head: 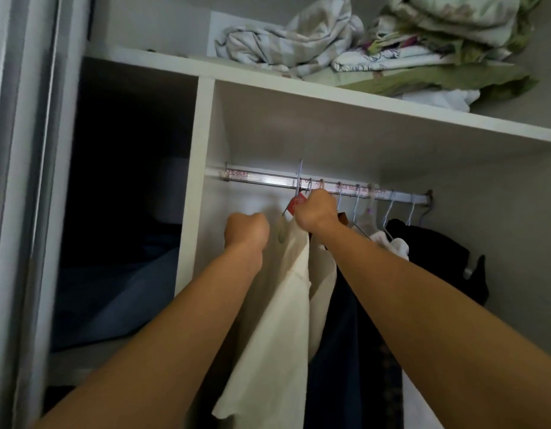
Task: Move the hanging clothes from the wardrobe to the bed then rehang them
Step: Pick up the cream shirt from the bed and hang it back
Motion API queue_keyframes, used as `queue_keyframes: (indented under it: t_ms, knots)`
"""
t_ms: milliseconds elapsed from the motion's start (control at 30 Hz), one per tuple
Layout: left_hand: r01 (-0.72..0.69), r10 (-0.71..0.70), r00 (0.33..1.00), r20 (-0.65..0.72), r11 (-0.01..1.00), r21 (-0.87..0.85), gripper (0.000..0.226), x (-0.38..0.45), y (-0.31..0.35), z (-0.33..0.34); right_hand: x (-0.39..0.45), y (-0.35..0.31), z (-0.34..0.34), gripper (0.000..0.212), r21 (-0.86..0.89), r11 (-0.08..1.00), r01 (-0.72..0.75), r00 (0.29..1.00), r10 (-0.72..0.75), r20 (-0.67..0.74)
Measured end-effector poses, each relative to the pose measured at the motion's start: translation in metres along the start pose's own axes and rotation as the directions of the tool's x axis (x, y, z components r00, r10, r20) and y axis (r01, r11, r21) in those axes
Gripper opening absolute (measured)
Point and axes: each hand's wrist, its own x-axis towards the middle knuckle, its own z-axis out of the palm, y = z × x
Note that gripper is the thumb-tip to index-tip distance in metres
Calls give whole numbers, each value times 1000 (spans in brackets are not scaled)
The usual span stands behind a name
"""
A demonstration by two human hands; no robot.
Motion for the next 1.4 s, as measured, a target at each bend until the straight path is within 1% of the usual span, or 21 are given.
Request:
queue_keyframes:
  t_ms: [33,133,200,267,333,400,433,500,567,633,700,733,833,933,1000,1067,1133,1233,1300,1400]
  knots:
    - [2,-2,1000,-2,1000,4,20,2,-3,-1,2,3,2,23,7,1000,-7,1000,7,9]
    - [1,-1,1000,-18,1000,19,10,3,-10,-5,8,11,5,21,26,1000,-15,999,14,30]
    - [2,-2,1000,-21,1000,26,6,5,-15,-9,9,16,8,7,24,999,-25,999,24,45]
    - [13,-12,1000,-26,999,37,7,4,-18,-11,10,22,11,16,8,999,-43,996,43,78]
    - [14,-12,999,-30,999,50,9,1,-19,-12,7,26,11,24,-49,998,-38,990,45,134]
    - [4,-3,1000,-19,999,48,7,-9,-17,-11,5,27,8,29,-90,996,-17,980,35,195]
    - [-3,3,1000,-7,999,48,7,-14,-15,-11,4,27,6,30,-84,996,-25,973,44,227]
    - [-20,19,1000,16,998,54,13,-27,-12,-11,1,24,1,26,-38,997,-60,950,69,304]
    - [-33,32,999,21,997,73,21,-35,-11,-11,-3,21,-6,13,29,996,-89,934,73,350]
    - [-38,36,999,23,994,102,22,-40,-10,-11,-7,21,-14,12,53,997,-63,938,41,343]
    - [-55,49,998,38,985,162,17,-47,-8,-11,-12,23,-22,9,21,1000,-24,939,15,344]
    - [-70,58,996,62,976,208,17,-50,-7,-11,-16,26,-27,11,14,1000,-16,938,10,346]
    - [-131,75,983,170,931,342,31,-66,0,-10,-36,33,-44,14,8,1000,14,933,-16,360]
    - [-204,91,962,258,866,457,34,-90,9,-6,-59,47,-62,17,-10,998,65,932,-57,359]
    - [-256,107,948,300,817,516,29,-110,14,-3,-77,58,-73,19,-31,996,85,922,-66,381]
    - [-306,117,932,343,758,575,17,-134,17,4,-94,72,-86,18,-48,995,92,911,-65,407]
    - [-347,101,914,392,696,629,16,-154,15,12,-112,86,-101,17,-69,992,109,899,-68,433]
    - [-396,43,871,490,653,646,18,-184,9,25,-139,104,-126,18,-131,982,138,877,-59,477]
    - [-436,19,836,548,629,644,6,-200,5,31,-158,116,-145,18,-187,969,161,870,-50,490]
    - [-492,54,805,591,619,613,8,-224,-2,34,-188,136,-170,21,-246,961,125,867,15,499]
